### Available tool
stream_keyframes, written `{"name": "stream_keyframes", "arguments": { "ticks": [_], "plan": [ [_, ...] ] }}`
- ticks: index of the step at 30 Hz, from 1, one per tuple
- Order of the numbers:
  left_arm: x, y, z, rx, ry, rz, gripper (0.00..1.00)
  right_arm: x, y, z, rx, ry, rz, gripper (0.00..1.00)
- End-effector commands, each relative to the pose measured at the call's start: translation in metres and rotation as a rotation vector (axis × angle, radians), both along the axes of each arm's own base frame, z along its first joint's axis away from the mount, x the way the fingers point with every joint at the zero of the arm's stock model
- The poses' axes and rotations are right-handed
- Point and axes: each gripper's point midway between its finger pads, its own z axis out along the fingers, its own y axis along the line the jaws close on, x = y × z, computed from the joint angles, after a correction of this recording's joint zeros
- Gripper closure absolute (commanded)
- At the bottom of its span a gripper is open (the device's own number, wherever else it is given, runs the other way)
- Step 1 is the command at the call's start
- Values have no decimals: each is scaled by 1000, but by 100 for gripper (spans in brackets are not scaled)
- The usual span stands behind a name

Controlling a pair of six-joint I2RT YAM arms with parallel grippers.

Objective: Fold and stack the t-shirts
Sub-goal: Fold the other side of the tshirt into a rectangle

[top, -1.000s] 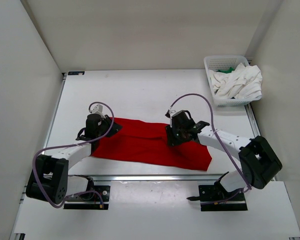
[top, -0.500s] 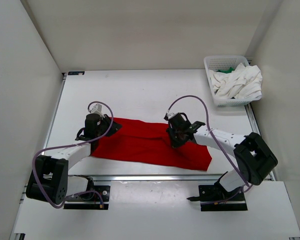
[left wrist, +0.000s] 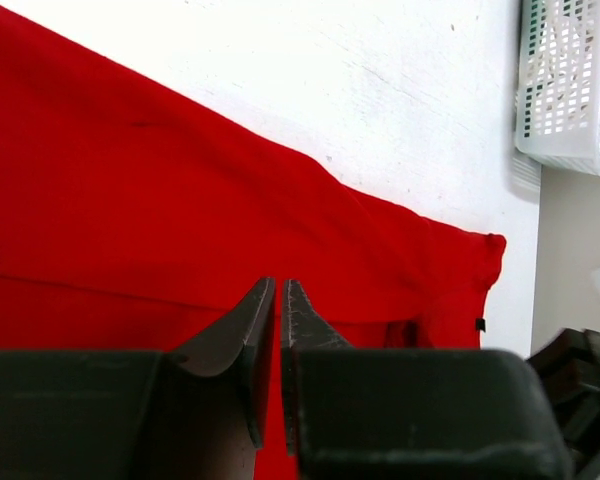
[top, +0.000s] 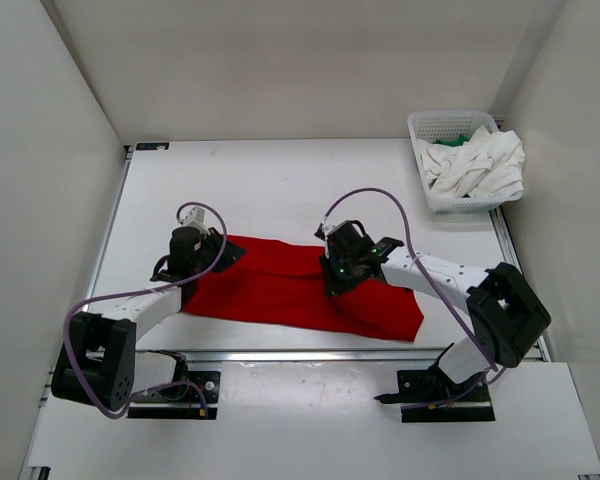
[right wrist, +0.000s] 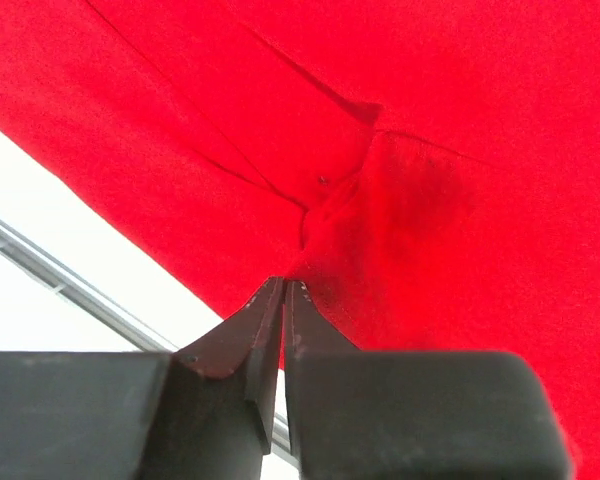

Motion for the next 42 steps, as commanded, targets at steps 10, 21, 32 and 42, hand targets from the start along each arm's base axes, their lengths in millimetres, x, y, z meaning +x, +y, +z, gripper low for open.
{"name": "stream_keyframes", "arguments": {
  "ticks": [10, 21, 32, 42],
  "plan": [
    [7, 4, 22, -64, -55, 2, 82, -24, 34, 21, 203, 109, 79, 91],
    [8, -25, 32, -25, -83, -57, 80, 9, -20, 16, 207, 3, -148, 100],
    [16, -68, -13, -47, 27, -155, 81, -36, -34, -41, 221, 142, -223, 100],
    [38, -4, -40, -84, 98, 25, 82, -13, -97, -18, 270, 22, -461, 97]
  ]
}}
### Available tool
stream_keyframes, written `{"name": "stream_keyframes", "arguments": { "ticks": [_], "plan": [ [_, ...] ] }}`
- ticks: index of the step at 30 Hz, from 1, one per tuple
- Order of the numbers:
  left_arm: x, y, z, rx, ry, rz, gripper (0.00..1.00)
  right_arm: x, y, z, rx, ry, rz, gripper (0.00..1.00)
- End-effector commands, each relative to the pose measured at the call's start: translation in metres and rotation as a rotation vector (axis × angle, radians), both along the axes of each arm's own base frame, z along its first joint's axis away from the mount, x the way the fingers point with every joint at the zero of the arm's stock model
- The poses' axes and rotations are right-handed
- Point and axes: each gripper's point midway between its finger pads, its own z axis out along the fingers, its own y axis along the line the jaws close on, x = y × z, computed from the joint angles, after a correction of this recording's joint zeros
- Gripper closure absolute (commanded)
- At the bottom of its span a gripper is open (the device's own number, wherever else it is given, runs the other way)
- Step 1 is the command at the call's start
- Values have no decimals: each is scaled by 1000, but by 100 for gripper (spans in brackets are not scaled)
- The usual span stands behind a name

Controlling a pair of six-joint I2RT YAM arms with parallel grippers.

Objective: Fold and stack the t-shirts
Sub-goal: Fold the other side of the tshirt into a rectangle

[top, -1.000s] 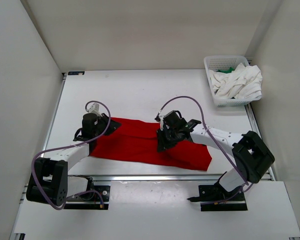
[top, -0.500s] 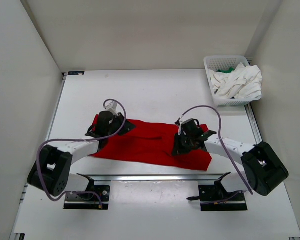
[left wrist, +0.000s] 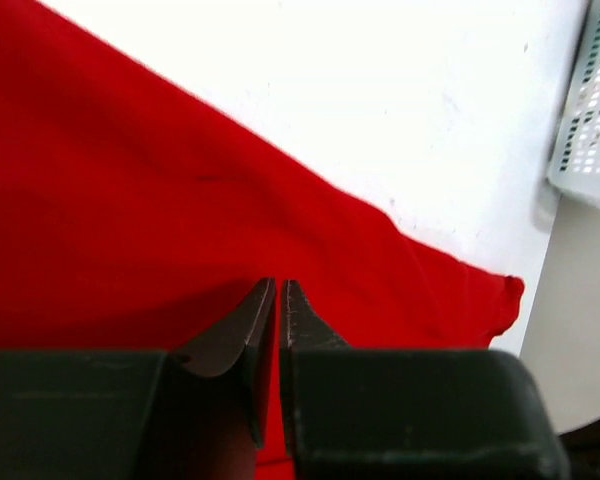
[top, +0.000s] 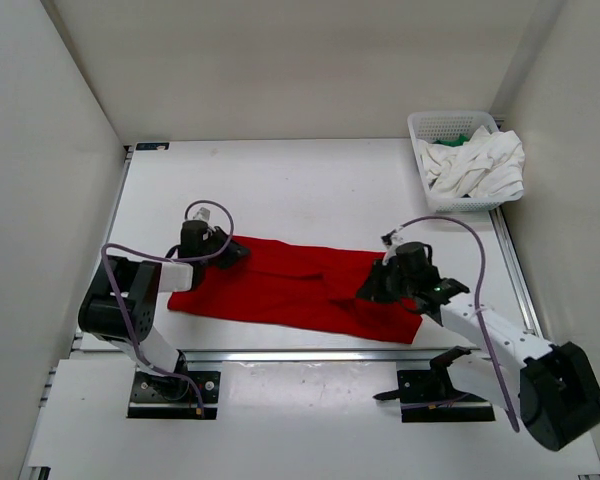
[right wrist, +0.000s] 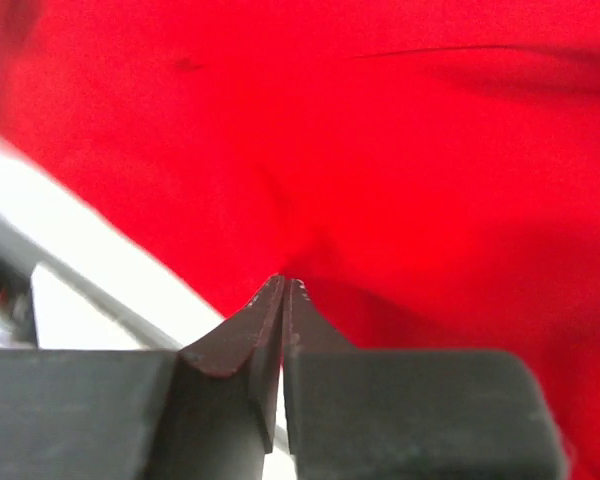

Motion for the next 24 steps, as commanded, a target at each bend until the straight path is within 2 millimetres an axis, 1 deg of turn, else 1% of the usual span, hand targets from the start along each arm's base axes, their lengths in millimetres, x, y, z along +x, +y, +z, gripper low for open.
{"name": "stream_keyframes", "arguments": {
  "ticks": [1, 2, 3, 4, 5, 6, 7, 8, 9, 10, 11, 12, 13, 14, 15, 16, 17, 18, 20, 21, 22, 23, 24],
  "plan": [
    [7, 5, 16, -30, -59, 8, 82, -7, -35, -26, -39, 83, -127, 99],
    [6, 10, 12, -41, -45, 21, 83, -12, -43, -34, -45, 103, -153, 100],
    [7, 17, 9, -45, -39, 40, 82, -22, -48, -44, -60, 138, -169, 100],
    [5, 18, 6, -45, -30, 41, 82, -25, -50, -47, -65, 145, -177, 100],
    [5, 22, 6, -55, -28, 54, 83, -34, -52, -55, -72, 173, -186, 100],
    [1, 29, -3, -49, -6, 80, 82, -43, -55, -63, -82, 200, -190, 100],
    [4, 32, 0, -53, -19, 88, 83, -43, -55, -61, -78, 190, -189, 100],
    [7, 39, 1, -68, -14, 116, 83, -48, -56, -65, -82, 213, -194, 100],
    [5, 42, 1, -74, -16, 126, 84, -54, -52, -66, -75, 219, -172, 100],
    [4, 46, 1, -79, -21, 137, 83, -50, -47, -59, -51, 188, -157, 100],
    [3, 46, 3, -86, -21, 144, 83, -53, -44, -58, -39, 198, -138, 99],
    [5, 46, 8, -78, -38, 146, 83, -55, -41, -54, -31, 204, -115, 94],
    [4, 43, 7, -68, -33, 135, 83, -57, -40, -52, -33, 206, -98, 88],
    [6, 43, 12, -61, -49, 127, 82, -55, -36, -45, -23, 194, -80, 84],
    [7, 39, 17, -47, -63, 121, 83, -47, -33, -32, -29, 154, -83, 79],
    [5, 31, 19, -42, -67, 93, 83, -43, -31, -26, -38, 126, -78, 79],
    [6, 29, 23, -33, -82, 91, 82, -30, -31, -15, -54, 74, -94, 81],
    [5, 24, 27, -28, -96, 77, 82, -26, -30, -11, -53, 65, -97, 82],
    [0, 12, 31, -16, -106, 36, 82, -12, -22, 4, -33, 25, -75, 95],
    [-4, 7, 36, -12, -121, 12, 82, -7, -17, 10, -53, 18, -55, 96],
    [-8, 3, 35, -10, -117, 7, 83, -3, -11, 15, -98, -17, -30, 95],
    [-10, 1, 37, -9, -126, -1, 82, -4, -7, 15, -129, -31, -7, 92],
    [-12, -3, 41, -6, -141, -14, 83, -3, -1, 16, -183, -54, 16, 91]
  ]
}}
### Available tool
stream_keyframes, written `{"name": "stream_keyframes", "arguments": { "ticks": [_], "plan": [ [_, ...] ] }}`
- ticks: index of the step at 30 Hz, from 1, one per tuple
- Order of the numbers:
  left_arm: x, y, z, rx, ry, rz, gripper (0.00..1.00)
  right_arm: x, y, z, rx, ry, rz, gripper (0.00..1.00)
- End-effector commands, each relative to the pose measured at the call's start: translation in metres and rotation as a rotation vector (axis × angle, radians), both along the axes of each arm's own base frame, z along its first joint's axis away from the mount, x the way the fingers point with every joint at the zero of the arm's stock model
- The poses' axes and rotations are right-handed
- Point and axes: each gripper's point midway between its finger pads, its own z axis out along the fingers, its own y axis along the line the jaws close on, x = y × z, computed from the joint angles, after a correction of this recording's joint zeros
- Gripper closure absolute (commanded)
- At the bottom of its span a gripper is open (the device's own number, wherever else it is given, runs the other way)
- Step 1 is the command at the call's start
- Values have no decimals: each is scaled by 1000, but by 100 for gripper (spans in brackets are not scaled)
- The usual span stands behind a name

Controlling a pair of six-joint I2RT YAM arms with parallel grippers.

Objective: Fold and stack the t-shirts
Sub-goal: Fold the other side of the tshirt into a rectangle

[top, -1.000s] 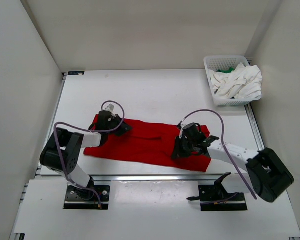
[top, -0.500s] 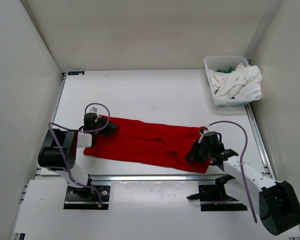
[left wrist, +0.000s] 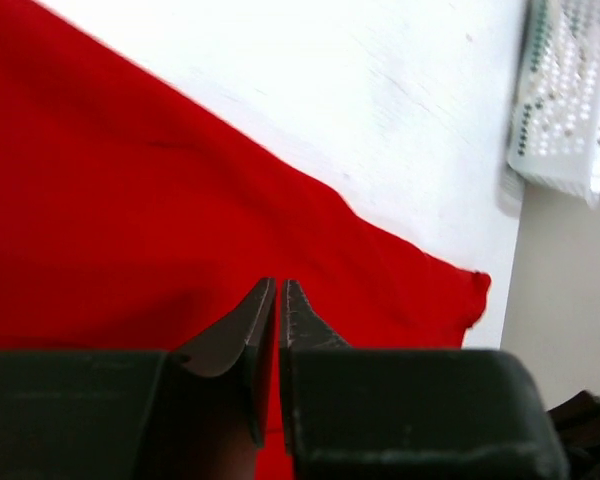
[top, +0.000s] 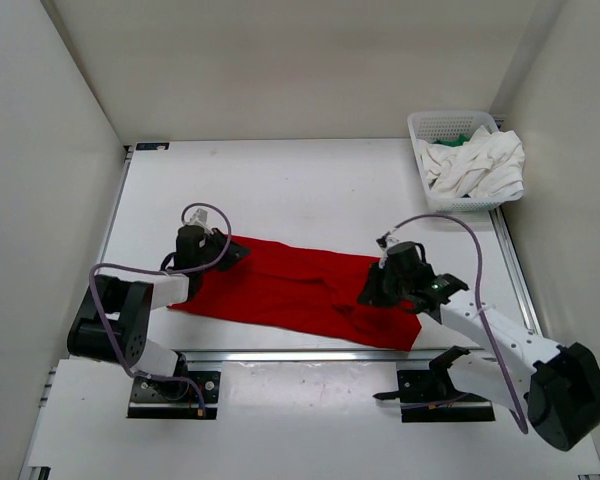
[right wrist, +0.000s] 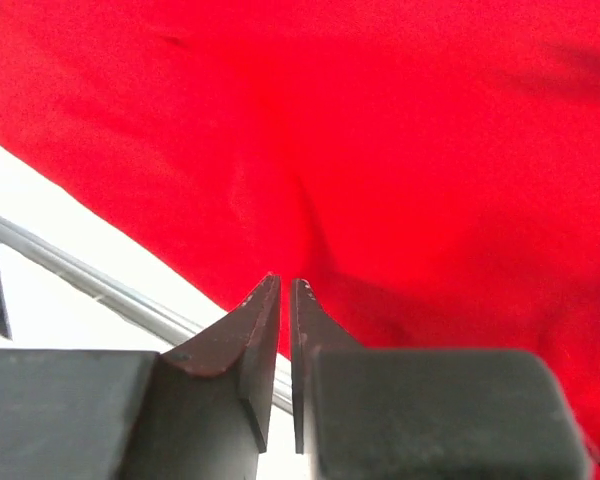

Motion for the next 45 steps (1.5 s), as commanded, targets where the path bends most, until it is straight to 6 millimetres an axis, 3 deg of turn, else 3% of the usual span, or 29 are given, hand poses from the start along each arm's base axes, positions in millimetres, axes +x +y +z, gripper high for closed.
{"name": "stream_keyframes", "arguments": {
  "ticks": [1, 4, 7, 15, 19, 22, 27, 35, 40, 45],
  "plan": [
    [-5, -8, 18, 31, -66, -33, 82, 10, 22, 19, -115, -125, 115, 91],
    [-15, -15, 21, 36, -82, -56, 82, 3, 48, 18, -90, -117, 228, 94],
    [-20, -20, 26, 35, -100, -72, 82, -2, 65, 4, -111, -96, 305, 96],
    [-41, -30, 17, 38, -83, -129, 82, 25, 62, -20, -227, -87, 294, 80],
    [-45, -30, 11, 41, -78, -135, 82, 28, 70, -18, -226, -81, 301, 81],
    [-48, -30, 11, 27, -73, -142, 82, 17, 74, -11, -218, -39, 330, 89],
    [-48, -29, 17, 22, -90, -143, 81, 0, 89, 17, -59, -24, 381, 81],
    [-46, -30, 21, 18, -98, -142, 82, 20, 89, 6, -64, -37, 376, 83],
    [-49, -25, 14, 21, -81, -133, 81, 26, 81, -24, -154, 3, 359, 84],
    [-49, -26, 14, 18, -84, -137, 82, 30, 71, -30, -216, -25, 334, 84]
  ]
}}
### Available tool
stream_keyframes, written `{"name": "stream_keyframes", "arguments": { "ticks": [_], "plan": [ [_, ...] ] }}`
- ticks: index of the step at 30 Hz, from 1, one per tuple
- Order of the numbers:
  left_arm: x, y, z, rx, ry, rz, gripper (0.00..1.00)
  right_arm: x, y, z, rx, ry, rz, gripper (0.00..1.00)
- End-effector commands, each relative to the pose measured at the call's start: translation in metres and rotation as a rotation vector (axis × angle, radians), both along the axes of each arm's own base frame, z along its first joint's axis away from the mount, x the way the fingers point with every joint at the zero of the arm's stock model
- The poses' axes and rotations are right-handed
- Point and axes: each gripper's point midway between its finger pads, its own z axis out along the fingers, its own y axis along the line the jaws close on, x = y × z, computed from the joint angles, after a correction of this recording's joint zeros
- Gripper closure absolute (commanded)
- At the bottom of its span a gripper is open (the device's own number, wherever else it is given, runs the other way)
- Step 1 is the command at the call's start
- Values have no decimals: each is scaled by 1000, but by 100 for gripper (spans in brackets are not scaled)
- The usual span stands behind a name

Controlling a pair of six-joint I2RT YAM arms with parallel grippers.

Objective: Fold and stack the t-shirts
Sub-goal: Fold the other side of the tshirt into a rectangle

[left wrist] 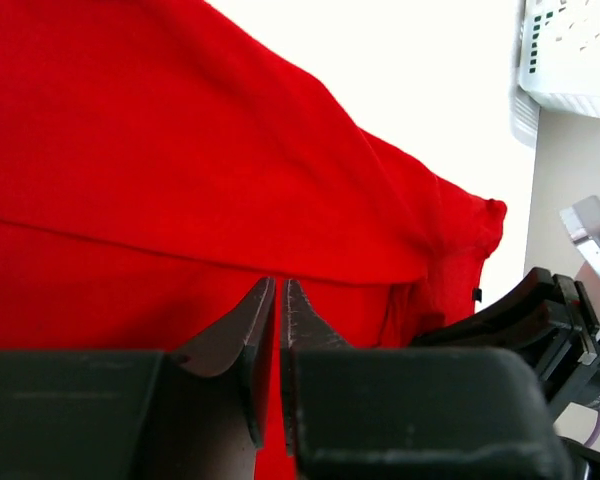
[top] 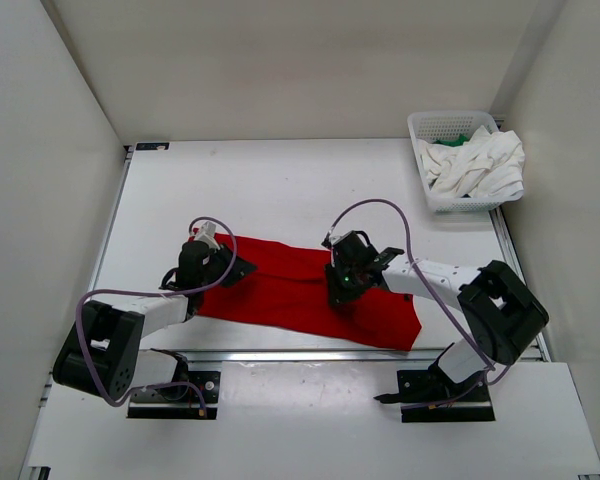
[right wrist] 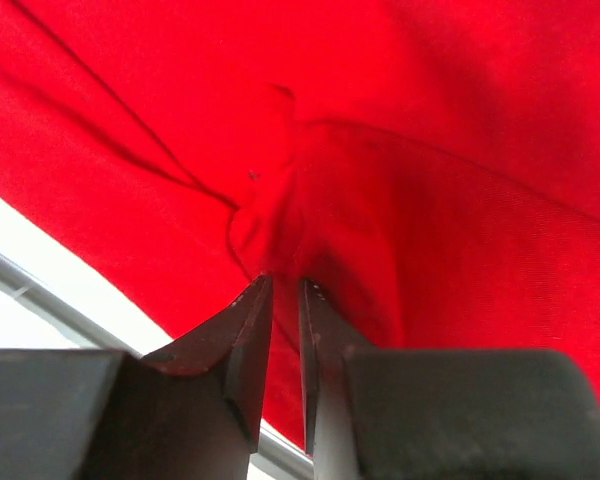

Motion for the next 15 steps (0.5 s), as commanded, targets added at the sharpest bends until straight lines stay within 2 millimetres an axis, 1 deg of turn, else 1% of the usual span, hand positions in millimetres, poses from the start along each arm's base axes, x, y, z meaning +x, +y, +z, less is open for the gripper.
{"name": "stream_keyframes", "arguments": {
  "ticks": [1, 2, 4, 5, 7, 8, 9, 11, 15],
  "plan": [
    [1, -3, 10, -7, -44, -18, 81, 20, 3, 13, 3, -107, -11, 83],
    [1, -4, 9, -7, -42, -21, 82, 19, -2, 9, -19, -103, -21, 83],
    [1, -4, 7, -3, -37, -20, 82, 22, -4, 12, -20, -112, -33, 83],
    [1, -7, 10, -4, -47, -32, 82, 20, -6, 11, -24, -114, -29, 82],
    [-1, -9, 8, -7, -37, -37, 82, 26, -5, 19, -11, -146, -46, 82],
    [-3, -8, 5, -4, -29, -34, 82, 28, -6, 20, -10, -152, -55, 82],
    [-1, -6, 6, -4, -31, -26, 82, 27, -8, 20, -16, -154, -66, 81],
    [-1, -8, 7, -3, -39, -34, 82, 32, -9, 22, -12, -166, -77, 80],
    [-1, -10, 7, -4, -40, -38, 82, 31, -13, 17, -40, -165, -91, 77]
  ]
}}
